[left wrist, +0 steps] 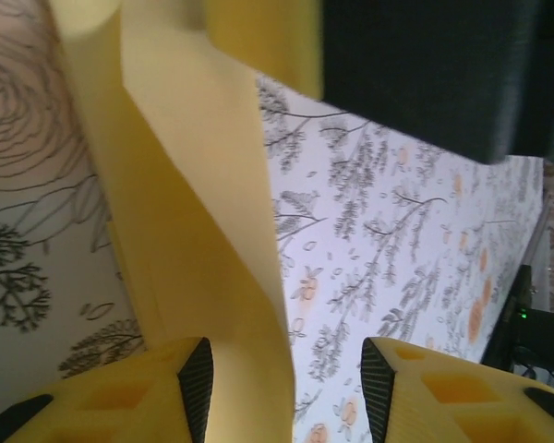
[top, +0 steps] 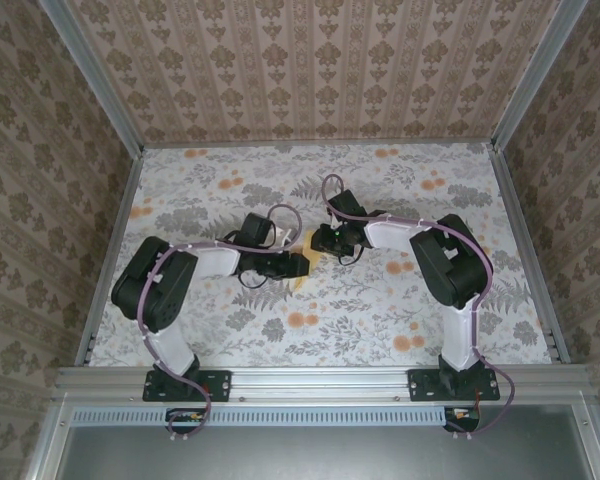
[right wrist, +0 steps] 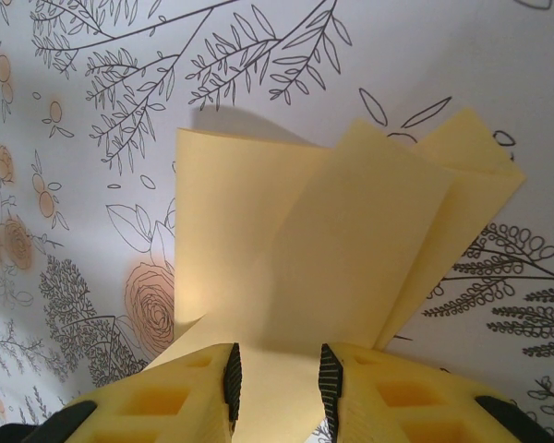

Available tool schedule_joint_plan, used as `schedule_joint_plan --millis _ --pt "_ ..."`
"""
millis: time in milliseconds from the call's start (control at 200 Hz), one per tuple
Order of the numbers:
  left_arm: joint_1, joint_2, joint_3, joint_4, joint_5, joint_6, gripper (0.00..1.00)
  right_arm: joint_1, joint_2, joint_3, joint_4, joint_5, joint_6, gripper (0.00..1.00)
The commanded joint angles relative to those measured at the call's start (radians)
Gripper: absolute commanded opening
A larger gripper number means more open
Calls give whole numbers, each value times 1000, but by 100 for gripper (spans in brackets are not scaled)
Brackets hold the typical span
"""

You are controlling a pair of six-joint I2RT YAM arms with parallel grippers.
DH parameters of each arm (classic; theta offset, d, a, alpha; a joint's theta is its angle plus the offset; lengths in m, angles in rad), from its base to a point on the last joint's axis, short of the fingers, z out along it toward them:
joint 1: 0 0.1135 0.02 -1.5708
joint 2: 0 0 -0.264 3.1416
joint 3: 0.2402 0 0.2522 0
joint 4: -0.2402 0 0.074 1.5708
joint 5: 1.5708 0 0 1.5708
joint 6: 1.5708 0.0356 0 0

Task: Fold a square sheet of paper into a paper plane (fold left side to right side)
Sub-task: Fold the wing for the fifth time at the center of the table.

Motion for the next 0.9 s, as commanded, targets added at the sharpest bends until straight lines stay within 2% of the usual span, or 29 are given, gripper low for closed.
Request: schedule_joint_plan --millis 0,260,420,650,895 --pt "0 25 40 -41 -39 44 44 5 45 -11 -58 16 9 33" --pt "10 56 50 -46 -55 56 25 5 44 -12 -59 16 5 33" --pt "17 62 40 -42 -63 58 17 6 38 -11 -57 16 0 33" --pt "28 71 18 -19 -63 52 9 0 4 -23 -28 11 -11 34" --pt "47 107 -24 54 -41 29 3 -17 -118 -87 78 -12 -33 37"
